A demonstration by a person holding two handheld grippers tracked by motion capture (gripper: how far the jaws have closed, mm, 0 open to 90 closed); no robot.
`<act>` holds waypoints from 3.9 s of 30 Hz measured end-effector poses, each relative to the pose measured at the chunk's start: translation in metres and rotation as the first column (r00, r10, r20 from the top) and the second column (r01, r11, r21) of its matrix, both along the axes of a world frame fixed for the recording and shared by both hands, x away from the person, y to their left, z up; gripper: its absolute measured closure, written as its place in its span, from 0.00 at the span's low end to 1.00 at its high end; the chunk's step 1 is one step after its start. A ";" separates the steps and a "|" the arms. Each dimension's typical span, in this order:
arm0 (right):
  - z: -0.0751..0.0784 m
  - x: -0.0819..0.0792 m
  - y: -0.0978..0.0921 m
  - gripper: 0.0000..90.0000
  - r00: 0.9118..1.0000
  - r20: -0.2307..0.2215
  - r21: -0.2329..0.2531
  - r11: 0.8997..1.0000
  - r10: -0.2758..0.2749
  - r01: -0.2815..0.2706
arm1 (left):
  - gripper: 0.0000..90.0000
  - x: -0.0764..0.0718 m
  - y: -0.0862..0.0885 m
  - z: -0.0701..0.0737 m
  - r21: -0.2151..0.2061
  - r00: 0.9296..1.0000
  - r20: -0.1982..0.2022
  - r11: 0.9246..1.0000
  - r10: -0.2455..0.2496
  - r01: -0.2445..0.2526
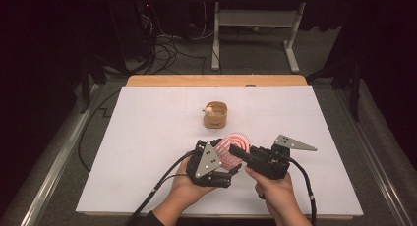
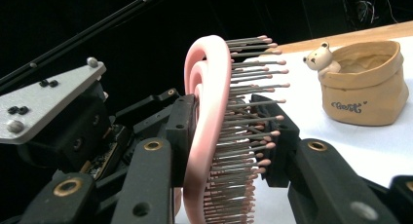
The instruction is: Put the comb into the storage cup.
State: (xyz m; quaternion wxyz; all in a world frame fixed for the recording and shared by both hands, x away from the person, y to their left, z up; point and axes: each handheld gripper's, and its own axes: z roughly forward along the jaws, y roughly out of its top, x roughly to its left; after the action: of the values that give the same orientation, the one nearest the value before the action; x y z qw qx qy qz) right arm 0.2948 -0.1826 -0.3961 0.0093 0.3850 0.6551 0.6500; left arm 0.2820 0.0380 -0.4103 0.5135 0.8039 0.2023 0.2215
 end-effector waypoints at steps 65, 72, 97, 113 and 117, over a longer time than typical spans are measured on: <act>0.023 -0.006 -0.039 0.74 0.985 0.137 0.025 0.995 -0.102 0.099 | 0.00 0.019 0.107 -0.015 -0.162 0.987 -0.110 0.977 0.119 -0.136; 0.025 -0.008 -0.043 0.74 0.982 0.154 0.019 0.994 -0.111 0.110 | 0.00 0.014 0.136 -0.026 -0.133 0.978 -0.104 0.972 0.182 -0.195; 0.032 -0.012 -0.068 0.74 0.933 0.276 -0.027 0.968 -0.231 0.248 | 0.00 0.008 0.165 -0.046 -0.196 0.961 -0.129 0.944 0.244 -0.266; 0.032 -0.013 -0.090 0.74 0.891 0.328 -0.015 0.942 -0.313 0.336 | 0.00 0.008 0.165 -0.047 -0.194 0.961 -0.133 0.944 0.244 -0.266; 0.032 -0.014 -0.093 0.74 0.881 0.338 -0.023 0.933 -0.330 0.358 | 0.00 0.007 0.165 -0.046 -0.195 0.961 -0.130 0.944 0.244 -0.266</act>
State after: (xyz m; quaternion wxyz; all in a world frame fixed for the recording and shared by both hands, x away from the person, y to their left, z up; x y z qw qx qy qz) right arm 0.2809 -0.2752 -0.3641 0.2502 0.3806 0.5924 0.6646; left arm 0.2893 0.2032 -0.4568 0.5514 0.7225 0.3536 0.2213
